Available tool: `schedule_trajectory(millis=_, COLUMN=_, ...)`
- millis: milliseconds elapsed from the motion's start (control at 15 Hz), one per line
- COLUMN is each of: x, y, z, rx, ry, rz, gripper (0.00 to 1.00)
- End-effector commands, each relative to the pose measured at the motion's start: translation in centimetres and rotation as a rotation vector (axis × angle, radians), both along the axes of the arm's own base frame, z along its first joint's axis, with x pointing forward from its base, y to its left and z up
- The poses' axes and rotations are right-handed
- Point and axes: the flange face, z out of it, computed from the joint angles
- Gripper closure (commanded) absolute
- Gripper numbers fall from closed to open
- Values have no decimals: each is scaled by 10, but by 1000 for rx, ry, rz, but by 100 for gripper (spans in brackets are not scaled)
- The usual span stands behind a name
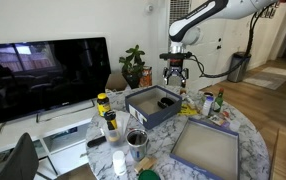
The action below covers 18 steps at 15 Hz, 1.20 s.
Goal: Pick up the blue box and put it a bit forward on the table, pick up the blue box lid and place it the right way up on the blue box
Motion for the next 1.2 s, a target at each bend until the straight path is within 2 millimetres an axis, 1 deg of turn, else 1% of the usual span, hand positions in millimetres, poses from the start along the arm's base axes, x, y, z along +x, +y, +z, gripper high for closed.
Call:
schedule_trajectory(millis=0, x=-2, y=0, z=-1, rx=1, ry=6, rz=4, gripper=0)
schedule_trajectory(millis=200, x=-4, y=1, z=3, rx=2, ry=2, rz=7, gripper=0)
schedule_trajectory(millis=267, x=-3, y=-2, z=-11, rx=14, ry=21, rz=-1, gripper=0)
schedule_trajectory(millis=400, x=-9, y=2, z=-34, rx=50, ry=35, rz=15, gripper=0)
schedule_trajectory(millis=467, x=-15, y=4, z=-45, rx=65, ry=46, rz=21, gripper=0)
schedule_trajectory(millis=600, x=-33, y=10, z=-65, rx=94, ry=54, rz=33, gripper=0)
schedule_trajectory(millis=733, x=-51, y=17, z=-89, rx=114, ry=52, rz=47, gripper=0)
schedule_trajectory(millis=933, x=-73, y=27, z=-125, rx=139, ry=46, rz=89, gripper=0)
schedule_trajectory(millis=1133, x=-84, y=38, z=-155, rx=152, ry=58, rz=100, gripper=0)
